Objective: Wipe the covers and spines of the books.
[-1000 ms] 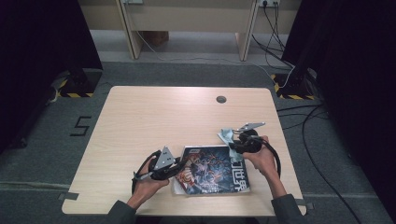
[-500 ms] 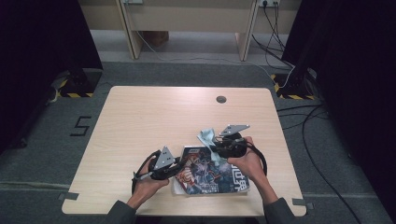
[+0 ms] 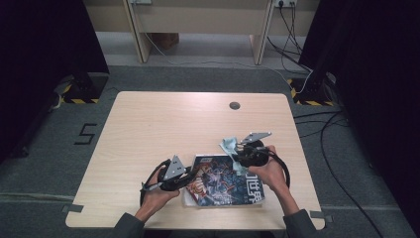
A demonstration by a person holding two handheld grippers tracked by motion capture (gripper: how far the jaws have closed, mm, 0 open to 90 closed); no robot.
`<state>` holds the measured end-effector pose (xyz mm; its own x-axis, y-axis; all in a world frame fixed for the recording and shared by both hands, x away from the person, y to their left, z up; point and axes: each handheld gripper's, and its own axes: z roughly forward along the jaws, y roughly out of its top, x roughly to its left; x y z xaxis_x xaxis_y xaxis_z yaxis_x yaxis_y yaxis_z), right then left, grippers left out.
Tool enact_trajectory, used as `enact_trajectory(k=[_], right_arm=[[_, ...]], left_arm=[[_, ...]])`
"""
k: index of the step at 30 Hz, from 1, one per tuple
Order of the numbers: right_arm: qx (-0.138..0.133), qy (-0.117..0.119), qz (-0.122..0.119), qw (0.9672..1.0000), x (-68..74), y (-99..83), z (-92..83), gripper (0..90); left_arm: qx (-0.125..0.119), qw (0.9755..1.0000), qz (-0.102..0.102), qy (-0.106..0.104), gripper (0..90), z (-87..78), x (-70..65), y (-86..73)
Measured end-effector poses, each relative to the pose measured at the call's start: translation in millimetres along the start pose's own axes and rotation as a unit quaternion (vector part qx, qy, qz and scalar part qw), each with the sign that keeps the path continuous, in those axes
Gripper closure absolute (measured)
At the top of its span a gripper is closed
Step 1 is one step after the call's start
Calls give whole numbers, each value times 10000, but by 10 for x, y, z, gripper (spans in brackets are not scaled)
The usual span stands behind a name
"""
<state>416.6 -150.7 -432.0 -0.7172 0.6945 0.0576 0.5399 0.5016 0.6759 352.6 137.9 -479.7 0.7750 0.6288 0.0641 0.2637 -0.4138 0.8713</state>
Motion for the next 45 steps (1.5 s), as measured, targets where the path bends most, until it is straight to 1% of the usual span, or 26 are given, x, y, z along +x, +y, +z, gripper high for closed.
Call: enact_trajectory(k=[1, 3, 4, 5, 6, 8, 13, 16, 19, 21, 23, 26, 27, 28, 30, 32, 34, 35, 37, 39, 42, 45], right_arm=[[-35, 48, -57, 10000, 53, 30, 1, 782], [-29, 32, -225, 9997, 137, 78, 6, 782], [-52, 67, -245, 9997, 185, 104, 7, 782], [-95, 119, -315, 9994, 235, 138, 8, 782], [-102, 156, -355, 9992, 262, 156, 6, 782], [-146, 167, -448, 9987, 351, 209, 10, 782], [-241, 299, -594, 9975, 501, 311, 24, 782], [-322, 386, -725, 9961, 597, 375, 32, 781], [-372, 441, -795, 9952, 698, 433, 33, 781], [-393, 438, -908, 9941, 754, 461, 36, 781], [-370, 437, -922, 9941, 763, 463, 32, 781], [-373, 464, -872, 9944, 717, 450, 12, 782], [-352, 434, -861, 9947, 697, 442, 8, 782], [-281, 387, -844, 9953, 662, 422, 2, 782], [-250, 358, -753, 9962, 594, 380, 2, 782], [-128, 269, -634, 9975, 489, 320, -5, 782], [-76, 205, -527, 9984, 399, 274, 1, 782], [-67, 210, -442, 9988, 343, 247, 6, 782], [-39, 214, -343, 9992, 288, 221, 11, 782], [-48, 229, -297, 9993, 280, 217, 17, 782], [-31, 143, -425, 9990, 332, 243, 21, 782], [-97, 248, -522, 9983, 427, 301, 15, 782]], left_arm=[[-7, 10000, 5, -2, 807, 3, 0, 0], [1, 10000, 1, 12, 806, 6, 1, -1], [5, 10000, -7, 13, 806, 7, 2, -3], [11, 10000, -15, 13, 806, 6, 1, -4], [4, 10000, -8, 24, 805, 6, -2, -4], [24, 10000, 6, 39, 804, 8, -2, -1], [28, 10000, -32, 48, 802, 14, 3, -9], [25, 10000, -43, 64, 802, 21, 4, -14], [21, 10000, -41, 63, 801, 21, 7, -13], [21, 10000, -48, 58, 801, 22, 8, -18], [10, 10000, -33, 50, 802, 19, 6, -18], [-1, 10000, 5, 62, 801, 19, 3, -6], [-1, 10000, 0, 58, 801, 17, 2, -8], [-7, 10000, -8, 54, 801, 15, -1, -9], [-9, 10000, -9, 54, 801, 16, -4, -7], [-3, 10000, -7, 58, 801, 17, 2, -7], [-6, 10000, 2, 62, 801, 17, -1, -7], [-3, 10000, 11, 65, 801, 18, 0, -5], [-5, 10000, 5, 72, 800, 24, 5, -5], [0, 10000, -11, 76, 799, 25, 6, -9], [2, 10000, -9, 77, 799, 25, 9, -8], [7, 10000, 3, 78, 799, 21, 3, -6]])
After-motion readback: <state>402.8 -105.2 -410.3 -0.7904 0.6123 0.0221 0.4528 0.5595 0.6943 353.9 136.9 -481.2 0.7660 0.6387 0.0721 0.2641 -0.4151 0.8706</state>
